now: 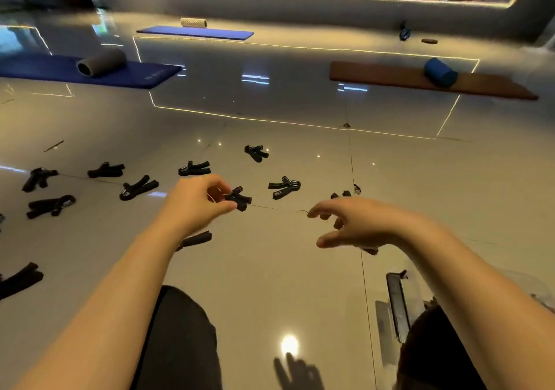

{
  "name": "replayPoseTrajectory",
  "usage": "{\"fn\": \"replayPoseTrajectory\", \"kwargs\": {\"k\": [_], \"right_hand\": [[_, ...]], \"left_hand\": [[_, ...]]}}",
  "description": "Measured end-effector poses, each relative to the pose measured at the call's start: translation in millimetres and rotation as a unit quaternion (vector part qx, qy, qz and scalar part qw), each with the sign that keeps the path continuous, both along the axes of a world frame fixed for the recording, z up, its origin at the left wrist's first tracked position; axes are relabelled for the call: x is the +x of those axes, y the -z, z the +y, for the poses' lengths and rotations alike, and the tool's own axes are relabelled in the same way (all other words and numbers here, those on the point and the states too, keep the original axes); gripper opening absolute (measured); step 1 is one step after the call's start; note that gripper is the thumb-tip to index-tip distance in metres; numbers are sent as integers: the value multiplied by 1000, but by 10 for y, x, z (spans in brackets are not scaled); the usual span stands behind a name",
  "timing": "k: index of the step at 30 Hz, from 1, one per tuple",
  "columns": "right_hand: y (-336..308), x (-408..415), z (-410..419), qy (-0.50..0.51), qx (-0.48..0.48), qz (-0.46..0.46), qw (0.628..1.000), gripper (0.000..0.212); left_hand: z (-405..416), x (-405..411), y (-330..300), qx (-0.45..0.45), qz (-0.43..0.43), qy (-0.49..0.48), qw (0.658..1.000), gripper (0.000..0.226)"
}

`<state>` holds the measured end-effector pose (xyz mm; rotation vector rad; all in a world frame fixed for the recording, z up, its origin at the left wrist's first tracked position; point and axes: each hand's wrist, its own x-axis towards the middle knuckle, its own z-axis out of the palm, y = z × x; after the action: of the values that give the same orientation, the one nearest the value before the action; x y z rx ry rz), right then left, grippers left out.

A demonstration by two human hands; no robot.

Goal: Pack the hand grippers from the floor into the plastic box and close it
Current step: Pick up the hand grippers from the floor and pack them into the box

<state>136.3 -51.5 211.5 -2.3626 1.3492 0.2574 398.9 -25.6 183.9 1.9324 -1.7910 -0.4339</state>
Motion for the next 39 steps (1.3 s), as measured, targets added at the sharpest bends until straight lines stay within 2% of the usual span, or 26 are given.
{"fn": "replayPoseTrajectory", "kwargs": {"k": [4, 6, 7, 9, 10, 13, 14, 19, 23, 25, 28, 30, 33, 34, 35, 37, 39], "right_hand": [[-311, -231, -254, 73, -82, -76, 991, 54], [-155, -419, -386, 118, -58, -80, 988, 58], [-37, -493, -455, 134, -8, -54, 989, 63], [157, -580, -661, 141, 100, 68, 983, 74], [200, -590, -775, 138, 106, 101, 980, 75], [272, -606, -1067, 130, 1, 54, 990, 75], [316, -628, -1136, 129, -8, 44, 991, 76], [494, -838, -1309, 119, 115, 81, 983, 76], [565, -919, -1397, 122, 104, 45, 986, 76], [638, -937, -1417, 110, 104, 63, 986, 76], [770, -969, -1494, 112, 111, 92, 983, 75], [879, -986, -1589, 108, 119, 112, 981, 74], [1105, -994, -1781, 87, 120, 168, 975, 74], [1207, -994, -1856, 81, 119, 183, 972, 74], [1324, -992, -1931, 77, 117, 195, 971, 74], [1607, -991, -2065, 67, 110, 210, 969, 74], [1930, -976, -2151, 72, 131, 192, 970, 76]], "left_hand": [[-566, -348, 134, 33, -7, 60, 998, 25], [-781, -537, 227, 57, -25, 100, 993, 24], [-871, -628, 280, 61, -24, 113, 991, 24], [-1018, -797, 370, 58, 2, 129, 990, 23], [-1074, -895, 409, 55, 19, 135, 989, 21], [-1171, -1223, 537, 51, 41, 148, 987, 21], [-1202, -1332, 587, 53, 33, 152, 986, 22], [-1564, -1583, 706, 123, -66, 187, 972, 33], [-2007, -1516, 556, 118, -198, 185, 955, 37], [-2126, -1557, 519, 96, -250, 204, 941, 38], [-2229, -1643, 613, 64, -279, 255, 924, 43], [-2294, -1677, 784, 74, -343, 298, 888, 55], [-2433, -1670, 1113, 75, -496, 365, 785, 75], [-2493, -1651, 1227, 70, -509, 382, 768, 80], [-2554, -1634, 1345, 71, -504, 392, 766, 83], [-2685, -1604, 1594, 89, -474, 391, 784, 90], [-2820, -1580, 1870, 125, -462, 381, 791, 96]]}}
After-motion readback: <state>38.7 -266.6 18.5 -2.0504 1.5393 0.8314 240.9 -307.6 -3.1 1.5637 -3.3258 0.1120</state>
